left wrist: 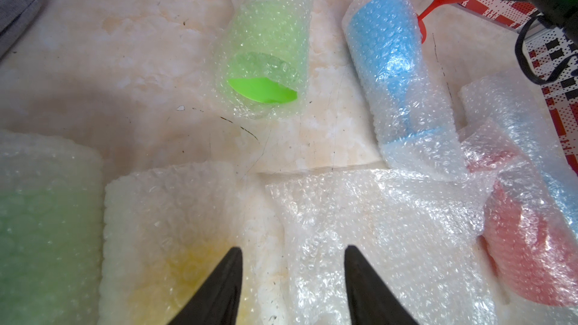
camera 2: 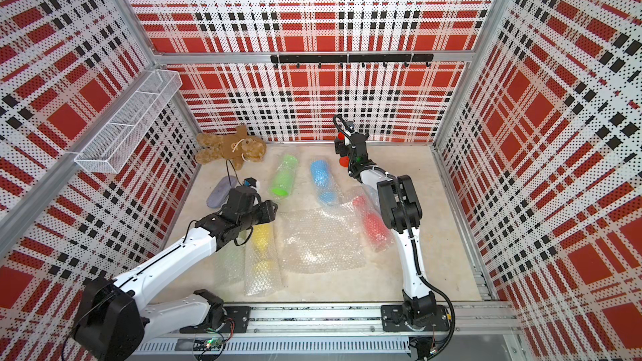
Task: Unpack wine glasses from bubble wrap
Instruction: Place the wine glass at the center of the board.
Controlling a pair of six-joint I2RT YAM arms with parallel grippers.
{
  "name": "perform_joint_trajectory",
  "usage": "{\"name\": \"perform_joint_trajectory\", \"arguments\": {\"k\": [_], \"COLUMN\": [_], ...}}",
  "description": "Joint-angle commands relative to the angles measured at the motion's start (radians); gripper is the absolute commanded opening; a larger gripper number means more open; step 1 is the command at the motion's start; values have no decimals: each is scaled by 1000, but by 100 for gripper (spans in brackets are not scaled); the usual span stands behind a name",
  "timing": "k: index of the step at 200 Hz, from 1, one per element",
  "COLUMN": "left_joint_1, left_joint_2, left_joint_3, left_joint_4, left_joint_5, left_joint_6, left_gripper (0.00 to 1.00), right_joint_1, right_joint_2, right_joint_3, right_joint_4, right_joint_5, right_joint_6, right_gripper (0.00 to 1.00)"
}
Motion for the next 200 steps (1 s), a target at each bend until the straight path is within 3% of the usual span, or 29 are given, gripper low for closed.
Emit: {"name": "perform_joint_trajectory", "arguments": {"k": [1, 6, 54, 98, 142, 166, 200], "left_joint_1": [-9, -10, -15, -33, -38, -40, -48], "left_joint_2": [1, 2, -6, -37, -70, -90, -120], "left_joint_3": [-5, -5, -3, 1, 9, 20, 60], "left_joint_4": [19, 19, 16, 3, -10, -21, -63], "left_joint_5": [-18, -20, -36, -86, -105, -114, -129], "left_joint_6": [17, 17, 18, 24, 34, 36, 29], "left_gripper": [56, 56, 56, 56, 57, 57, 57], "right_joint_1": [-6, -9, -22, -22, -6, 8, 74], "right_joint_2": [-11, -12, -76, -268, -508, -613, -629], "right_joint_3": [0, 5, 36, -18, -190, -261, -166], "right_joint_4": [13, 11, -37, -49, -99, -218, -664], "right_joint_5": [-9, -7, 13, -1, -56, -86, -92], "right_joint_6": [-4, 2, 19, -10, 41, 54, 71], "right_gripper": [96, 100, 100, 100, 100, 97, 94]}}
